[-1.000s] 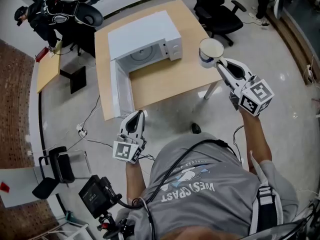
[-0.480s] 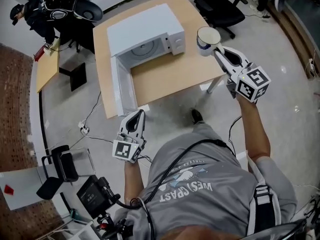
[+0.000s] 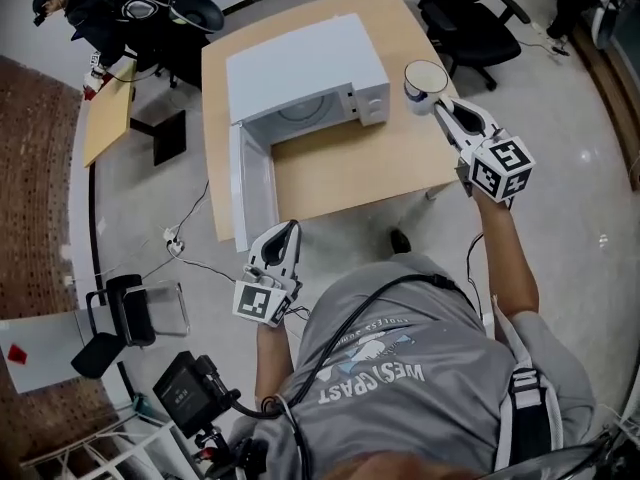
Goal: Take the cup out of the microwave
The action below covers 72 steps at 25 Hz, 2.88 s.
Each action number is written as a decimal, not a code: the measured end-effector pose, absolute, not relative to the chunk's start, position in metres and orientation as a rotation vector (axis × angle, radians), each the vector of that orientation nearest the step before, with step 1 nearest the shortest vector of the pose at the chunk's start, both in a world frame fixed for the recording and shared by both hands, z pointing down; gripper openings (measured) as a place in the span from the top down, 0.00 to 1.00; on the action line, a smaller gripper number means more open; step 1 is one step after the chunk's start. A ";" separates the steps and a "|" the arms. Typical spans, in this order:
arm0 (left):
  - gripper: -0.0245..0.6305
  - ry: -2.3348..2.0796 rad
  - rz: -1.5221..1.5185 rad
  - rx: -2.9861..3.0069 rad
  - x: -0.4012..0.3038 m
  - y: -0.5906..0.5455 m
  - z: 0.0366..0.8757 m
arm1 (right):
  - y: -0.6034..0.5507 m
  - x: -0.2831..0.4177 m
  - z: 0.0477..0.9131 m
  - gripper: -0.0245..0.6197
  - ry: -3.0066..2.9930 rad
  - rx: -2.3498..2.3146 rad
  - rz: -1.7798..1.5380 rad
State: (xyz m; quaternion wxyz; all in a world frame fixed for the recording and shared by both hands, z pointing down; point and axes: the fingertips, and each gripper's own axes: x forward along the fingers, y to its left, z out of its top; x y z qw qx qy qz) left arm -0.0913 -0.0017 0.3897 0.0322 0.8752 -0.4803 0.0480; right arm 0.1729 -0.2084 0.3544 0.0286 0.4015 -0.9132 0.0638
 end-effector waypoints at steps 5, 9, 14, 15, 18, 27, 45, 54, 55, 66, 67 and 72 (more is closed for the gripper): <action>0.90 -1.475 0.227 2.694 -0.071 -0.028 0.400 | -0.247 0.192 0.383 0.86 -2.792 1.225 0.256; 0.90 -1.514 0.290 2.642 -0.061 -0.064 0.421 | -0.302 0.196 0.417 0.86 -2.787 1.189 0.303; 0.90 -1.568 0.259 2.605 -0.063 -0.087 0.407 | -0.341 0.184 0.437 0.86 -2.769 1.145 0.347; 0.90 -1.573 0.259 2.592 -0.064 -0.085 0.410 | -0.344 0.181 0.443 0.86 -2.764 1.140 0.353; 0.90 -1.576 0.257 2.558 -0.064 -0.086 0.412 | -0.356 0.180 0.455 0.86 -2.752 1.143 0.370; 0.90 -1.605 0.205 2.590 -0.060 -0.101 0.401 | -0.399 0.174 0.488 0.86 -2.723 1.157 0.435; 0.90 -1.560 0.372 2.428 -0.038 -0.144 0.447 | -0.490 0.194 0.592 0.86 -2.634 1.173 0.531; 0.90 -1.550 0.413 2.383 -0.032 -0.152 0.462 | -0.520 0.196 0.649 0.86 -2.564 1.157 0.563; 0.90 -1.550 0.412 2.378 -0.032 -0.153 0.464 | -0.522 0.196 0.655 0.86 -2.554 1.155 0.566; 0.90 -1.540 0.445 2.330 -0.033 -0.155 0.479 | -0.542 0.191 0.700 0.86 -2.521 1.154 0.599; 0.90 -1.538 0.446 2.327 -0.032 -0.156 0.480 | -0.543 0.190 0.703 0.86 -2.522 1.152 0.597; 0.90 -1.540 0.425 2.317 -0.029 -0.160 0.483 | -0.549 0.187 0.710 0.86 -2.526 1.150 0.593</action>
